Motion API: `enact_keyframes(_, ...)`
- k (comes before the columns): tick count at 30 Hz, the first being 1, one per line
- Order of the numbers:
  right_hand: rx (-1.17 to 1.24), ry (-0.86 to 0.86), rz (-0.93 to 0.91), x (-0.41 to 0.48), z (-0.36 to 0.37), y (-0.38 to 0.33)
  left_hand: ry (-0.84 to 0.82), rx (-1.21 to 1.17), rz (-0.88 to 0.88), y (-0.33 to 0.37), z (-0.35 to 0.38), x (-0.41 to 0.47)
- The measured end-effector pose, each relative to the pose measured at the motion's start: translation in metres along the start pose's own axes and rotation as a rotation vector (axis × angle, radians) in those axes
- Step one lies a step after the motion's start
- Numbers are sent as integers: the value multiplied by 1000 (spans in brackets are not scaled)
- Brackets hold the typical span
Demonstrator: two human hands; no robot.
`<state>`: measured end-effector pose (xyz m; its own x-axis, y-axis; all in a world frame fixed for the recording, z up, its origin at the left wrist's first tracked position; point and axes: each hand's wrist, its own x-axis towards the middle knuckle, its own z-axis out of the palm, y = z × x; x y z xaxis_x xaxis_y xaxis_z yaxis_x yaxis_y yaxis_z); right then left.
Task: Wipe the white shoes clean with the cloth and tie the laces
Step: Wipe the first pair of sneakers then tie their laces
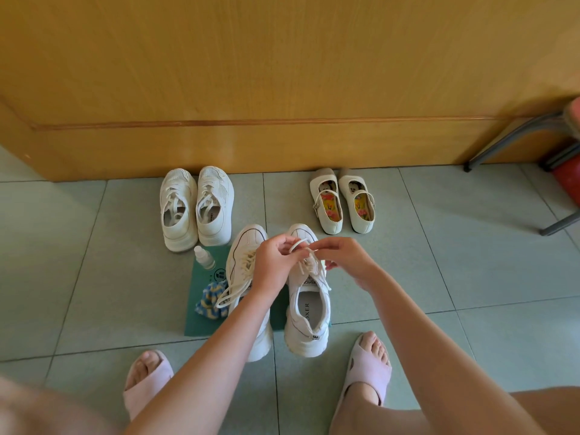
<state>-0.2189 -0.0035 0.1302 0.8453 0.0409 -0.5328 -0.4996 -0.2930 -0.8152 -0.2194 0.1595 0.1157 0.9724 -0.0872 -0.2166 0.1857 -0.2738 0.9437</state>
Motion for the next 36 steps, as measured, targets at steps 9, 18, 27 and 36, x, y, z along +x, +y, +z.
enact_keyframes(9,-301,449,-10,5,-24,21,0,-86,-58,4,0,-4)
enact_keyframes(18,-308,389,-82,-4,-27,21,-24,-142,-115,7,1,-5)
enact_keyframes(27,-240,31,-177,-15,-1,-3,-88,-171,-121,4,-9,-5)
enact_keyframes(36,-527,148,214,-9,-30,43,39,6,-75,-3,-37,-15)
